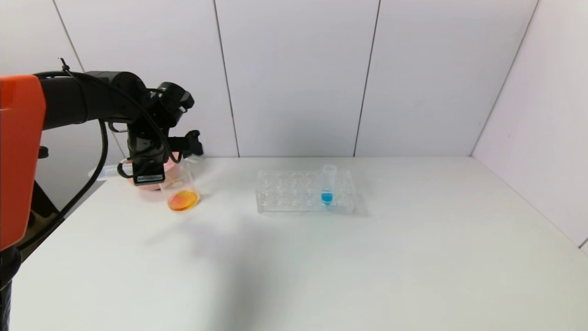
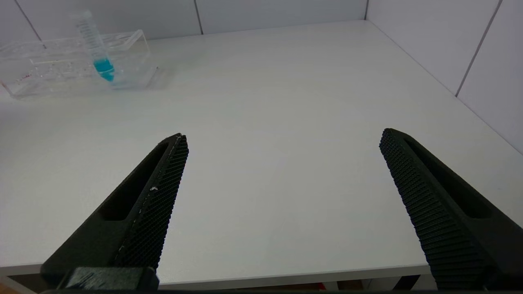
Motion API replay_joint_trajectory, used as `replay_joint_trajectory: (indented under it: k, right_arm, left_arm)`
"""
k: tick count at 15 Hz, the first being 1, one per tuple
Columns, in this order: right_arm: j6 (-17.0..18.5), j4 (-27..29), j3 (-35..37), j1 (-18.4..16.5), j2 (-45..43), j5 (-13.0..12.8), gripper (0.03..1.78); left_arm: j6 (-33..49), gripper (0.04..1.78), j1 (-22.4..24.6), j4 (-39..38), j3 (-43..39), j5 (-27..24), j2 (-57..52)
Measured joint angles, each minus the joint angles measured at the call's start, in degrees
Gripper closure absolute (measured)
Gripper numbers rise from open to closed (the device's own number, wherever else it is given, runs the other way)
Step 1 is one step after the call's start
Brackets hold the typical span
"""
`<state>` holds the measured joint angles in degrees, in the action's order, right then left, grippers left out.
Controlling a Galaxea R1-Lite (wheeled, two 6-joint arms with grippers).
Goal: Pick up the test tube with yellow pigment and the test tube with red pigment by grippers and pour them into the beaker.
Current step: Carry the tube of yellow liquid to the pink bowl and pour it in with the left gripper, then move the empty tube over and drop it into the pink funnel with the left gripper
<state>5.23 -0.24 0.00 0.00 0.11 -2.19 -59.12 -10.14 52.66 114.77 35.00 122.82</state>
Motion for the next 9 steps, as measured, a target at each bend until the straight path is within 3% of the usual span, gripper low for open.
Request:
replay_joint_trajectory:
  k: [2, 4, 7, 9]
  right_arm:
    - [0.02, 0.02, 0.0, 0.0, 0.0, 0.0, 0.1]
    - [0.02, 0.0, 0.0, 0.0, 0.0, 0.02, 0.1]
    - [0.02, 0.0, 0.0, 0.0, 0.0, 0.0, 0.1]
    - [0.0, 0.0, 0.0, 0.0, 0.0, 0.0, 0.1]
  left_arm:
    - [-0.88, 1.37, -0.38, -0.07, 0.0, 3.36, -0.05]
    - [-0.96, 1.37, -0.57, -0.02, 0.0, 3.54, -0.2]
    - [-0.2, 1.37, -0.51, -0.52, -0.59, 2.16, -0.8]
    - [1.85, 1.37, -0.22, -0.52, -0.83, -1.84, -1.76]
